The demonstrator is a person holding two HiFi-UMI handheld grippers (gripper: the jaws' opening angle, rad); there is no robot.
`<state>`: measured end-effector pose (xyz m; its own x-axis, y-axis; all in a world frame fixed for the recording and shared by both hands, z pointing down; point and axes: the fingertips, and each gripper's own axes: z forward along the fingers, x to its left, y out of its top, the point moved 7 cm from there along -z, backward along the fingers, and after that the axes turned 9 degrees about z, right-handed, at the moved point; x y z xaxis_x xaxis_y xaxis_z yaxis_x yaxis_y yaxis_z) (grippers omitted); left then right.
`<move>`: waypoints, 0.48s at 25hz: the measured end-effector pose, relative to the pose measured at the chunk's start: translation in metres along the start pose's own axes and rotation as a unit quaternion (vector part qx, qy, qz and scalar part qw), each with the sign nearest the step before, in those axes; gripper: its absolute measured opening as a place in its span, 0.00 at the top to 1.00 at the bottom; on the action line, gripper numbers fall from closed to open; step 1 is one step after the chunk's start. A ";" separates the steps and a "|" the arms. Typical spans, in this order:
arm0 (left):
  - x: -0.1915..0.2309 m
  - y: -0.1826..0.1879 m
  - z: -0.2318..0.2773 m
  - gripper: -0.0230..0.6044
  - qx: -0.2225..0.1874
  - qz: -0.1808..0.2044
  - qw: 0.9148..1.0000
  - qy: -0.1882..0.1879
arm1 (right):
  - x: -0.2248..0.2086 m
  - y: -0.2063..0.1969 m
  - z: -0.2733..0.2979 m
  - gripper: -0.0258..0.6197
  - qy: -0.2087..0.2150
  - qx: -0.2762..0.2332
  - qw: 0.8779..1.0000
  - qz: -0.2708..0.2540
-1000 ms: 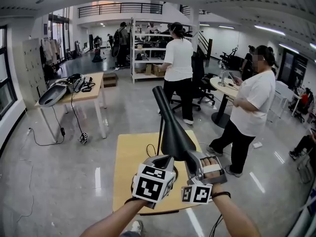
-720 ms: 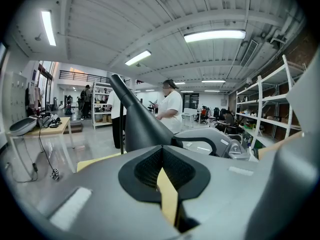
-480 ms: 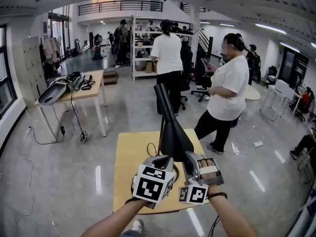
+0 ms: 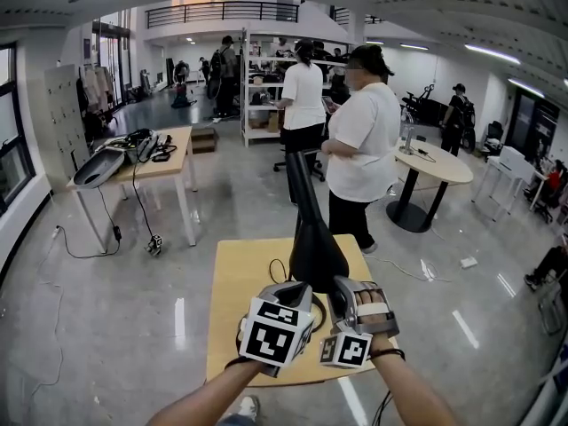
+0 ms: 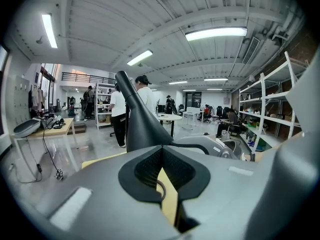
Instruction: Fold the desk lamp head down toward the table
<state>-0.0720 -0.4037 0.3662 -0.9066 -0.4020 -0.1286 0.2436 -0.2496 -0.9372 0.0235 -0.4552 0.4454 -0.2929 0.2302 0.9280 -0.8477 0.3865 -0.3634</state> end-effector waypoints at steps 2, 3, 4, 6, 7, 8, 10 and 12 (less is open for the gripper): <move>-0.004 0.000 -0.001 0.93 0.001 -0.002 1.000 0.000 | 0.000 -0.003 -0.003 0.77 0.003 0.003 1.000 0.003; -0.005 -0.002 0.000 0.93 0.002 -0.003 1.000 0.000 | 0.002 -0.004 -0.002 0.77 0.005 0.004 1.000 0.004; -0.004 -0.004 0.002 0.93 0.003 -0.003 1.000 0.000 | 0.004 -0.005 0.001 0.77 0.007 0.006 1.000 0.005; -0.004 -0.006 0.006 0.93 0.004 -0.003 1.000 -0.001 | 0.006 -0.007 0.006 0.76 0.010 0.009 1.000 0.008; -0.004 -0.006 0.006 0.93 0.005 -0.003 1.000 -0.001 | 0.007 -0.008 0.006 0.76 0.011 0.010 1.000 0.011; -0.004 -0.005 0.005 0.93 0.005 -0.003 1.000 -0.001 | 0.007 -0.007 0.006 0.76 0.013 0.011 1.000 0.015; -0.005 -0.005 0.002 0.93 0.005 -0.004 1.000 0.001 | 0.007 -0.007 0.005 0.76 0.016 0.014 1.000 0.019; -0.007 -0.005 0.002 0.93 0.006 -0.005 1.000 0.002 | 0.007 -0.009 0.004 0.75 0.017 0.015 1.000 0.019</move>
<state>-0.0664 -0.4014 0.3724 -0.9101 -0.3963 -0.1212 0.2393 -0.2638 -0.9344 0.0279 -0.4608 0.4552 -0.3097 0.2744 0.9104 -0.8498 0.3495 -0.3945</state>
